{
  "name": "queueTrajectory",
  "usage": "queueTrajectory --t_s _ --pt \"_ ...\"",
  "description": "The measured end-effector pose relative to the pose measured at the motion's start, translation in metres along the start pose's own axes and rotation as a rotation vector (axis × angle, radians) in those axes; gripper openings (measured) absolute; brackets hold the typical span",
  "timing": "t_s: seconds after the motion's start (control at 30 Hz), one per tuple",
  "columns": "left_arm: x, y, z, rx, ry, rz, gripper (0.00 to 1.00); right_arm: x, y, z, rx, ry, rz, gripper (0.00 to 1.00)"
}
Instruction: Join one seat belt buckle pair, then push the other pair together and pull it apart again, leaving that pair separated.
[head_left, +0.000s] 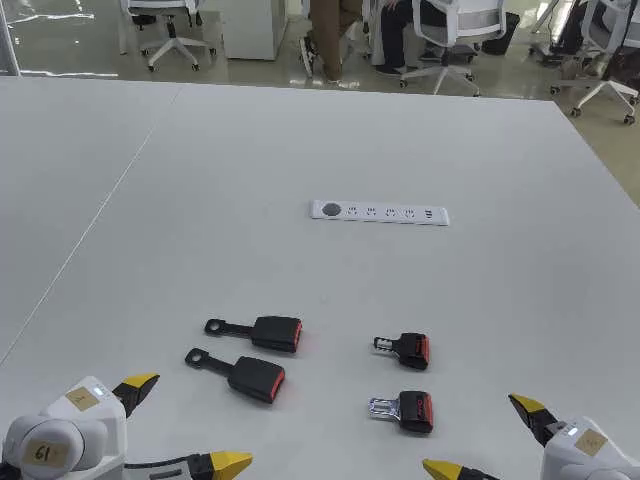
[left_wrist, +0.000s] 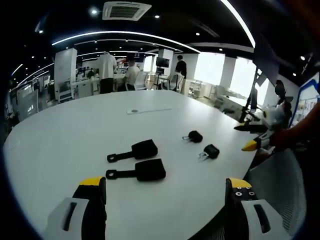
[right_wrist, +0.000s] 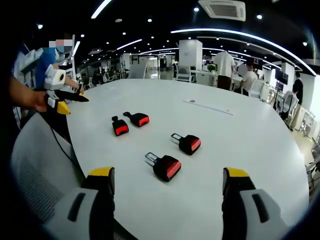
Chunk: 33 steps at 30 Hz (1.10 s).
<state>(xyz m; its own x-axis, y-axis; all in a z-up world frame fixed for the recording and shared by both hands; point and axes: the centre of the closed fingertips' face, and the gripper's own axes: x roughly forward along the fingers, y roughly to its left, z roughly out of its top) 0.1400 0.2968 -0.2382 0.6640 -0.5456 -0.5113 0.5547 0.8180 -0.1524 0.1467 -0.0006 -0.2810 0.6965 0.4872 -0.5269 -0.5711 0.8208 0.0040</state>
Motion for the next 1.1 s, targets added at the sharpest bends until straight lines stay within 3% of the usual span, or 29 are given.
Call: queueTrajectory --t_s 1.1 --pt "-0.0012 -0.0022 -0.0012 -0.004 0.011 0.000 1.00 0.0012 0.0011 -0.0052 0.003 0.016 0.009 0.90"
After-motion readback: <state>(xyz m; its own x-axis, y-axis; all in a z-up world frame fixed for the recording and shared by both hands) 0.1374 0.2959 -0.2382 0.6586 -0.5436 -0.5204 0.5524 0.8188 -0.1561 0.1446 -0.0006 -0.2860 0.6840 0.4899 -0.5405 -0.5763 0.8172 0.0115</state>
